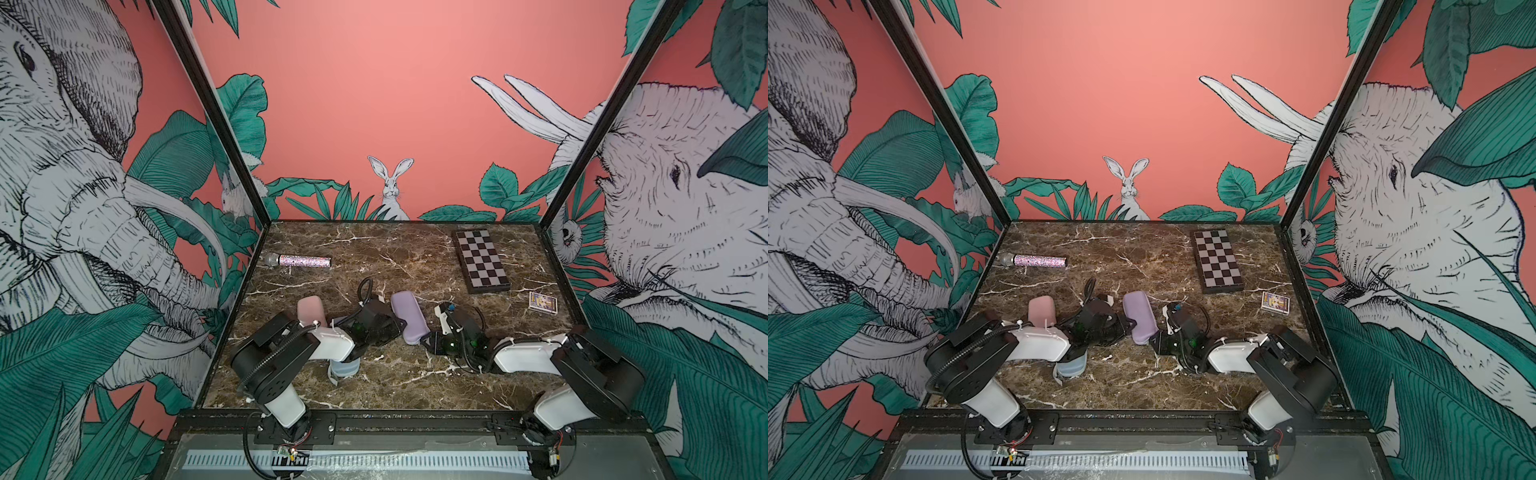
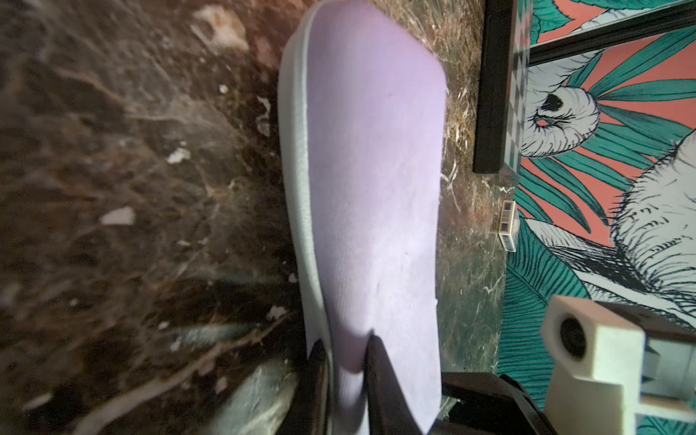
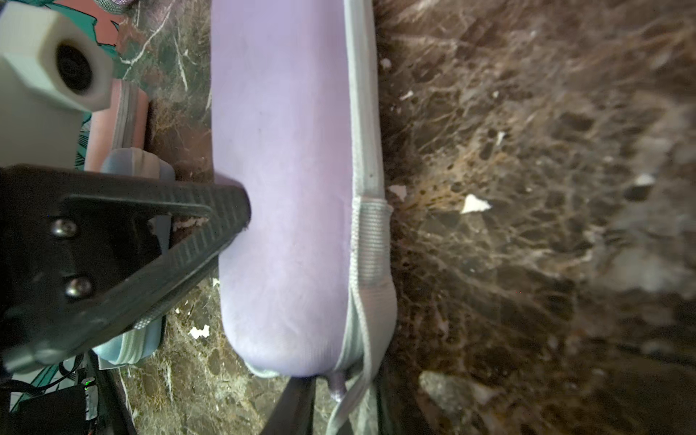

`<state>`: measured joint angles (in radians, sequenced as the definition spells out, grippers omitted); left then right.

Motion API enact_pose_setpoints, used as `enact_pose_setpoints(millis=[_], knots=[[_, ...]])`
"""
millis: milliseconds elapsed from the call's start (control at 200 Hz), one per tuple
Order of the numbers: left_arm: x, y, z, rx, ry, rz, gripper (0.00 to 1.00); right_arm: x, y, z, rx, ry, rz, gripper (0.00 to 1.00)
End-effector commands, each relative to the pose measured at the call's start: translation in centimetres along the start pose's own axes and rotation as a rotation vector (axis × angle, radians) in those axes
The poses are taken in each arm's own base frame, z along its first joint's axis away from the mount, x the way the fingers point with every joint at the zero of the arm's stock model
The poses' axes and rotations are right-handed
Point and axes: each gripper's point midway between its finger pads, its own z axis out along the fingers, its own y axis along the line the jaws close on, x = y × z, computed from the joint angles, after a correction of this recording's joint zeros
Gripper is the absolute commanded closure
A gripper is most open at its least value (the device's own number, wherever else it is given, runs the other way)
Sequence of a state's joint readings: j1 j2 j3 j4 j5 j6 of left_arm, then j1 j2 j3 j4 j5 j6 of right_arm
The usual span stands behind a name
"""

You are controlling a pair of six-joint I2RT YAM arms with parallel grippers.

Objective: Put umbrellas into zippered umbrella sleeves
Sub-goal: Adjust the umbrella sleeve at the center of the board.

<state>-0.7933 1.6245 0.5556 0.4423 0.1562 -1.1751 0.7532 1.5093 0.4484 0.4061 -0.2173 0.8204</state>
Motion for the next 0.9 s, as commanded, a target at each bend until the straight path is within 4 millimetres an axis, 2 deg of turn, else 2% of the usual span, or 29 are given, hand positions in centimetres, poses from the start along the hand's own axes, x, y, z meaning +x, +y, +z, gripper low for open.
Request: enact_pose_setpoints(millis=[0,110,165,270,425,545,645,720,810,895], knots=[[7.5,7.2,-1.2,-0.264,0.297,0.003,0.91,-0.8,-5.9,-0.9,0.238,-0.063,0.080,0.64],[7.7,7.5,-0.7,-0.264,0.301,-0.009,0.91,-1.3,-6.9,-4.2,0.351,-0.072,0.049,0.54],[7.8,7.8,-0.6,-0.265,0.299,-0.019,0.91,-1.7,-6.9,-6.1,0.390,-0.079,0.026,0.52],[8.0,8.2,-0.4,-0.268,0.298,-0.032,0.91,-2.3,-3.8,-7.8,0.273,-0.104,0.056,0.53],[8.0,8.2,-0.3,-0.267,0.300,-0.033,0.91,-2.1,1.1,-7.0,0.100,-0.095,0.137,0.59],[7.9,8.2,-0.2,-0.264,0.295,-0.035,0.91,-2.0,3.4,-5.8,0.037,-0.084,0.201,0.67],[7.9,8.3,-0.2,-0.266,0.292,-0.036,0.91,-0.8,3.0,-5.2,0.050,-0.058,0.277,0.70],[7.8,8.2,-0.2,-0.262,0.287,-0.037,0.91,-0.2,2.0,-5.7,0.081,-0.073,0.322,0.70],[7.9,8.2,-0.1,-0.259,0.288,-0.039,0.91,0.0,1.4,-6.5,0.107,-0.091,0.338,0.68],[7.9,8.3,0.1,-0.259,0.292,-0.041,0.90,0.1,1.3,-6.3,0.109,-0.091,0.342,0.67]])
